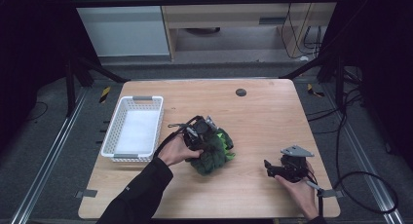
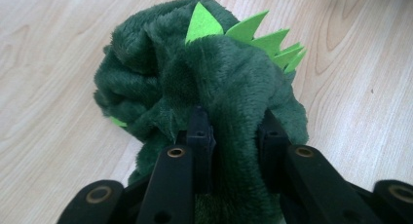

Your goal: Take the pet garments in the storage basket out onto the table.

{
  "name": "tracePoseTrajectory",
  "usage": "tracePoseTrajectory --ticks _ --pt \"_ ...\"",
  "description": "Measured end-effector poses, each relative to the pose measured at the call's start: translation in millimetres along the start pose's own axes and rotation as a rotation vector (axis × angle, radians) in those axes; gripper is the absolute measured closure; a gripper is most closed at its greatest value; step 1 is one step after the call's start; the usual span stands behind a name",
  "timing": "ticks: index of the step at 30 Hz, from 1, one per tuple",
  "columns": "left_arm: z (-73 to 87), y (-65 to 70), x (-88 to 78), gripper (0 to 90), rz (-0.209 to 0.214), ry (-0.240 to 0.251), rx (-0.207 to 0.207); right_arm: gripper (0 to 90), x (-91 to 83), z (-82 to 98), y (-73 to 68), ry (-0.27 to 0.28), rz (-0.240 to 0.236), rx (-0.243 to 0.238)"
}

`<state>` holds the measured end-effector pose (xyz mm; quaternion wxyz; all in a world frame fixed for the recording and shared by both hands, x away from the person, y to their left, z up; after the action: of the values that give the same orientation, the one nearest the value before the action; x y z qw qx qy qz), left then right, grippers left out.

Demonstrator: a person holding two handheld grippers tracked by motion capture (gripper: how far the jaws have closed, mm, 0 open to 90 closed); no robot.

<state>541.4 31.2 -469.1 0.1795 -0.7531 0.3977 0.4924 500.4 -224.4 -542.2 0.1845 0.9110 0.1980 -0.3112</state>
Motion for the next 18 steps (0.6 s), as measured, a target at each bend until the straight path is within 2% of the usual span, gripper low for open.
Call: tracePoseTrajectory --ticks 5,7,8,13,18 --pt "2.3 2.7 7.0 66.7 0.007 -0.017 0.008 12.2 0.2 0.3 0.0 -0.001 -0.001 -0.003" --pt "3.6 3.0 9.2 62.5 0.002 -0.024 0.006 12.2 0.2 0.3 -0.1 -0.001 -0.001 -0.004" --pt "4.4 2.4 10.6 57.5 -0.004 -0.024 0.006 12.1 0.3 0.4 -0.1 -0.001 -0.002 -0.004" --pt "6.3 2.5 10.8 49.2 0.000 -0.023 0.007 12.0 0.8 0.8 -0.2 -0.004 -0.001 -0.005" --pt "7.4 4.4 6.3 37.4 -0.007 -0.002 0.022 11.7 1.0 0.8 0.1 -0.003 0.001 -0.007"
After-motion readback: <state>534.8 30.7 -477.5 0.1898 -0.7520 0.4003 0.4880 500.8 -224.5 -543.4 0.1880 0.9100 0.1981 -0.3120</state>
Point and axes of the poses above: each handheld gripper's, and its own axes: x roughly forward along the jaws, z roughly out of its underside, y roughly to its right, the point moved 8 cm from there along x, roughly forward along the jaws, and after that the axes turned 15 degrees about -x, right-handed, at the moved point
